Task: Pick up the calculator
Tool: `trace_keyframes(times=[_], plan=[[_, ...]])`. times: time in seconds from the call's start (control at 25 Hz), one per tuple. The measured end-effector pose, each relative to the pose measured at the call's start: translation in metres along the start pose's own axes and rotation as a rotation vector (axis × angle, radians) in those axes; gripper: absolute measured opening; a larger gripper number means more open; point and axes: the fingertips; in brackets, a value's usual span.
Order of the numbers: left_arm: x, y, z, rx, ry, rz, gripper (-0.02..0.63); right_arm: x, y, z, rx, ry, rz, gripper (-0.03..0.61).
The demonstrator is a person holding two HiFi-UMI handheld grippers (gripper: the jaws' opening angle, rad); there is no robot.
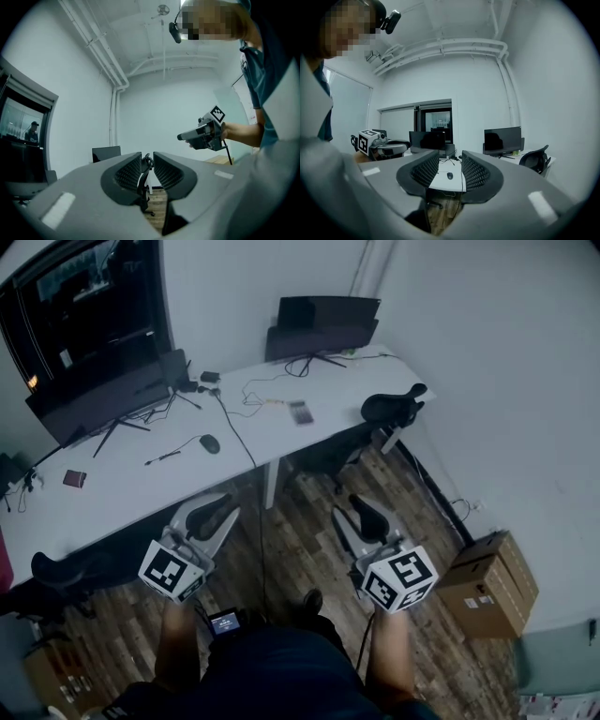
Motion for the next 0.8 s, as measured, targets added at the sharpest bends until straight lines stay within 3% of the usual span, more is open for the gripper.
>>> trace_keyframes(times=[0.32,0.8], plan=[[0.02,-0.015,0.002,0.002,-0.04,-0.063,0.089,0.029,0.031,-0.01,-0.003,0.013,-0.067,0.135],[0.09,-0.03,-0.002,-0.008,-0.091,-0.157,0.089,0.071,0.112,-0.027,-0.011,0.02,-0.171,0.135]])
Point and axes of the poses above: the fingertips, and each gripper's own axes: x forward along the fingers, y to its right, z out of its underside, and after that the axes turned 13 degrees about -y, right-handed
